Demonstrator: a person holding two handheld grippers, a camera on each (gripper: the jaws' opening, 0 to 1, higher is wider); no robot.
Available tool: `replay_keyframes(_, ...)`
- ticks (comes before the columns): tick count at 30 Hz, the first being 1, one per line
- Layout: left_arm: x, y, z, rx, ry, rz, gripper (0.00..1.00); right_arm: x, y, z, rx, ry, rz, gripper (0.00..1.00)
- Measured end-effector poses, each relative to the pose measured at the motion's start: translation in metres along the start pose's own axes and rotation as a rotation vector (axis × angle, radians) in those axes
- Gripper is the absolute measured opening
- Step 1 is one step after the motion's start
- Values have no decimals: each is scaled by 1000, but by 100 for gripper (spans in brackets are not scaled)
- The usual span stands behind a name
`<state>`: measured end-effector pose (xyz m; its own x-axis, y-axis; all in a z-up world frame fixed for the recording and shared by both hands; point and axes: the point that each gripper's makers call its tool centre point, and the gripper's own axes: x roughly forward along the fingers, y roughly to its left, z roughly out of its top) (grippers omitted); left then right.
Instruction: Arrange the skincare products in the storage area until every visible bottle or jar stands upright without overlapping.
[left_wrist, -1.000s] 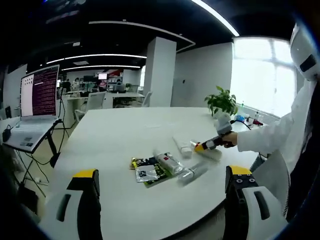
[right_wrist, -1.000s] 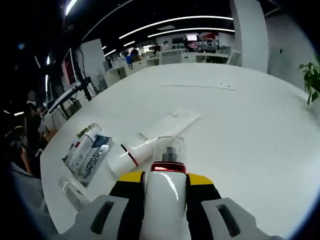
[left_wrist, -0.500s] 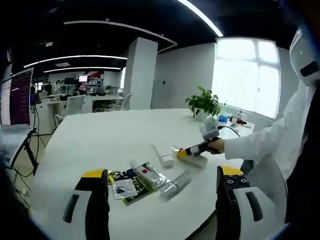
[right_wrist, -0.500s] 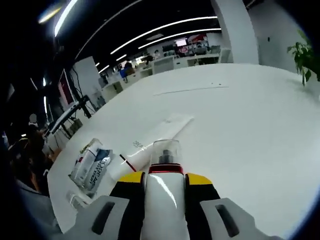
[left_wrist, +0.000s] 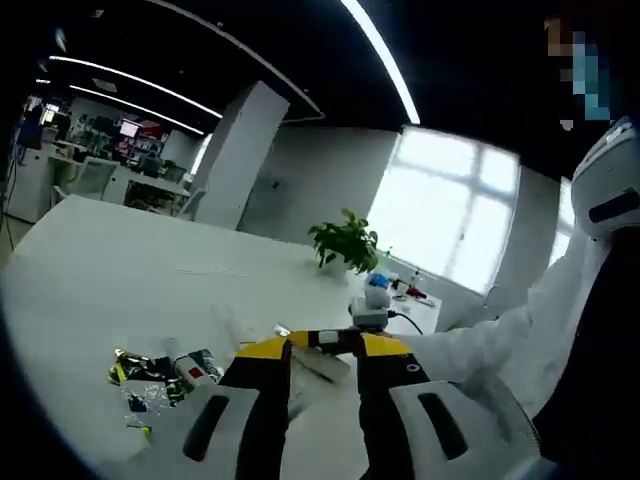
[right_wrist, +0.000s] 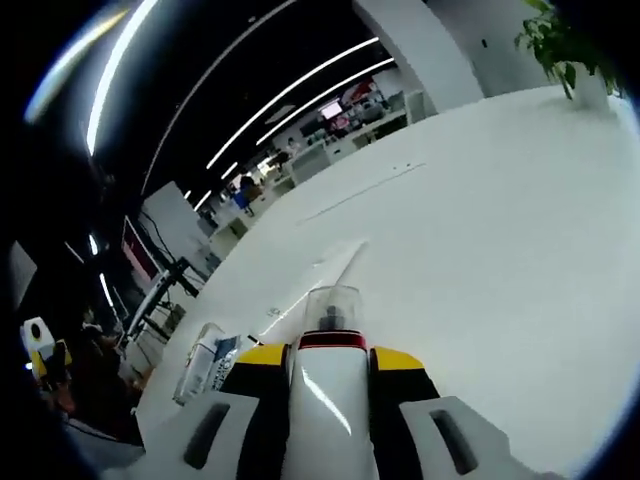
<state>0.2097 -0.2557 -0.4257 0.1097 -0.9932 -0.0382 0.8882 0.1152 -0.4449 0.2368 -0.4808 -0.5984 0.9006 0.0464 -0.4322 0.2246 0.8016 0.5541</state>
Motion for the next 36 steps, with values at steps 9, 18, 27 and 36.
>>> replay_keyframes(9, 38, 7, 9, -230, -93, -110, 0, -11, 1, -1, 190, -71, 48, 21)
replay_keyframes(18, 78, 33, -10, -381, -39, -110, 0, -21, 8, -2, 315, -132, 132, 20)
replay_keyframes(27, 105, 54, -35, -394, 133, -119, 0, -32, 19, -3, 340, -150, 214, 20)
replay_keyframes(36, 156, 55, -58, -484, 176, -163, 0, -39, 38, -5, 373, -182, 310, 20)
